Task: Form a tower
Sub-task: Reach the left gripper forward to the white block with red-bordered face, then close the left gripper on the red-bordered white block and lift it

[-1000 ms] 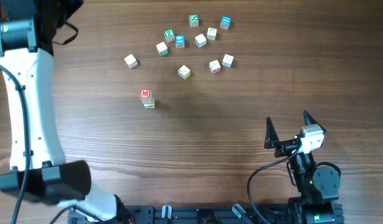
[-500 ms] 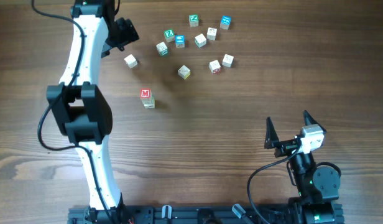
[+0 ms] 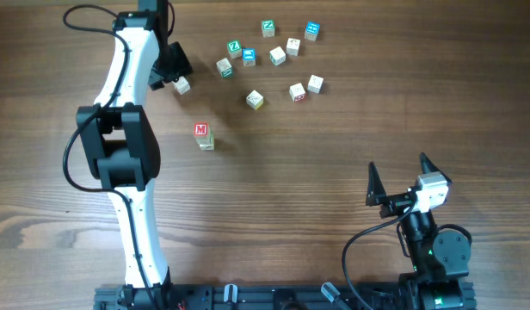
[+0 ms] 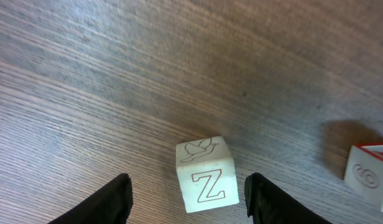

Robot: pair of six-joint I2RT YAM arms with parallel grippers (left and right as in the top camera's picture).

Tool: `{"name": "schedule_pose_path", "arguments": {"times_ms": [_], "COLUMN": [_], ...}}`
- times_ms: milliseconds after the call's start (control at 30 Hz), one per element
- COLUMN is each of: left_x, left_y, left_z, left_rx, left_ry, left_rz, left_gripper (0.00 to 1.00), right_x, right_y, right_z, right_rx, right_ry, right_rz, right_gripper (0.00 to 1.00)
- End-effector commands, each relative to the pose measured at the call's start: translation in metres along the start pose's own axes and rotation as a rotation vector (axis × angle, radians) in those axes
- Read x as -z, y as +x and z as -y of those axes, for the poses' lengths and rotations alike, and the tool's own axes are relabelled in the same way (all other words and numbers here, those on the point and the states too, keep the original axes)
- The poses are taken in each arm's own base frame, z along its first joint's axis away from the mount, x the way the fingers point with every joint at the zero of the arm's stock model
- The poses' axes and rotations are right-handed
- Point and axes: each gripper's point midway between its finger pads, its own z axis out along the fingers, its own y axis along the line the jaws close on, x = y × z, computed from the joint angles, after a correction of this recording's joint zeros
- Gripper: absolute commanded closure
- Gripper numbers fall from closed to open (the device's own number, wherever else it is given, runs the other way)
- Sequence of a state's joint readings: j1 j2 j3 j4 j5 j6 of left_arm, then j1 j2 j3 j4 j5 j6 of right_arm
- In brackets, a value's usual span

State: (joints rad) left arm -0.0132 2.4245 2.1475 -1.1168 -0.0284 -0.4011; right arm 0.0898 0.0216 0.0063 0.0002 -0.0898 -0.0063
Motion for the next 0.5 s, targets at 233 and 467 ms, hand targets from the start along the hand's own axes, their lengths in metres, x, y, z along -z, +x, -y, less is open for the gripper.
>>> {"name": "schedule_pose_path", "arguments": {"times_ms": [233,467], "left_x": [-0.0244,-0.0244], "left_y": [0.0131,0.0127], "left_z": [-0.001,-0.0006], "left_rx": [-0.003,-0.003], "left_ry": [-0.006,-0.004], "left_rz": [-0.038,-0.037], "left_gripper": [0.51,0.51], "right_x": [0.0002,0.0002], "right_y": [-0.0017,-0.0016], "right_z": [-0.0019,-0.0019], "right_rx": [0.015,0.014], "right_ry": [-0.012,-0.012], "right_rz": [0.009,0.008], "right_gripper": [0.0,0.0]}}
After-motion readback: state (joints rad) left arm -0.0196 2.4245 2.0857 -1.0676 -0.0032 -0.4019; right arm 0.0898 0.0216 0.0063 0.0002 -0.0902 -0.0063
